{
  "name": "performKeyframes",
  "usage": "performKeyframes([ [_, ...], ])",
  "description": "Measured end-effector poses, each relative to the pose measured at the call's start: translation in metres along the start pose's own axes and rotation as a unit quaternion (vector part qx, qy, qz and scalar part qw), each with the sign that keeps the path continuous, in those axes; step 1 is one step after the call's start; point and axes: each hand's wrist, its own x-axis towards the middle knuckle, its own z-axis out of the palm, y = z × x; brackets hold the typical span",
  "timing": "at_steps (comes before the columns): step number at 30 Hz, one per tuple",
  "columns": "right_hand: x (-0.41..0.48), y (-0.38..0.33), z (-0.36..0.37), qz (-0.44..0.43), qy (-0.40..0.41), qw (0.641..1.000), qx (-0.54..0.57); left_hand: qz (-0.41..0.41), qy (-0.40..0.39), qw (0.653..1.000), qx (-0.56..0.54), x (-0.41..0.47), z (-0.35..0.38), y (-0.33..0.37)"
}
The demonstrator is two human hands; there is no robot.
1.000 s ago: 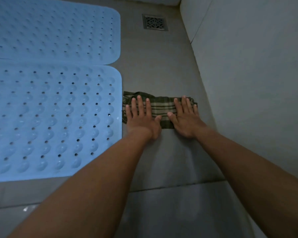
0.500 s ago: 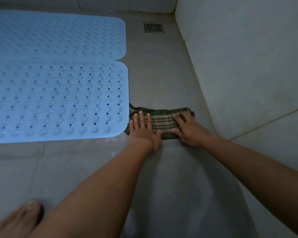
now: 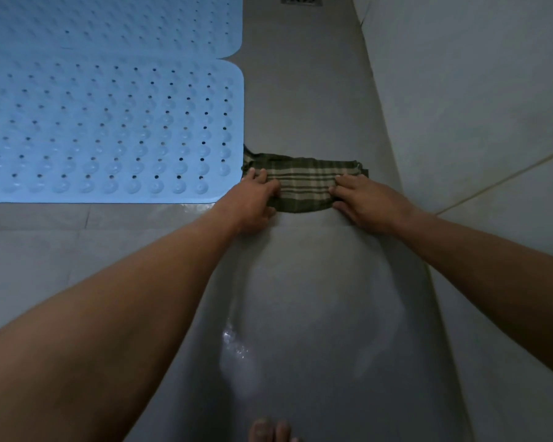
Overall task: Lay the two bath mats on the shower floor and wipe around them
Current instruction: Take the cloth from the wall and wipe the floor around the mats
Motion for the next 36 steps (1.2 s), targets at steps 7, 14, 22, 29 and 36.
performKeyframes([
  [7,0.004,-0.010,0.000,0.048,-0.022,0.996,0.073,0.000,-0.018,0.996,0.087,0.001,-0.011,0.009],
  [14,-0.013,-0.030,-0.012,0.053,-0.042,0.992,0.107,0.000,-0.079,0.994,0.074,-0.037,-0.036,0.011],
  [22,-0.027,-0.068,-0.020,-0.031,-0.043,0.995,0.088,0.000,-0.079,0.989,0.123,-0.099,-0.041,0.009],
  [29,-0.018,-0.071,-0.009,0.021,0.009,0.992,0.120,-0.021,0.060,0.996,0.055,-0.064,-0.005,0.021],
  [36,-0.028,-0.090,0.025,0.055,-0.010,0.997,0.056,-0.009,0.038,0.998,0.039,-0.073,0.047,0.005],
])
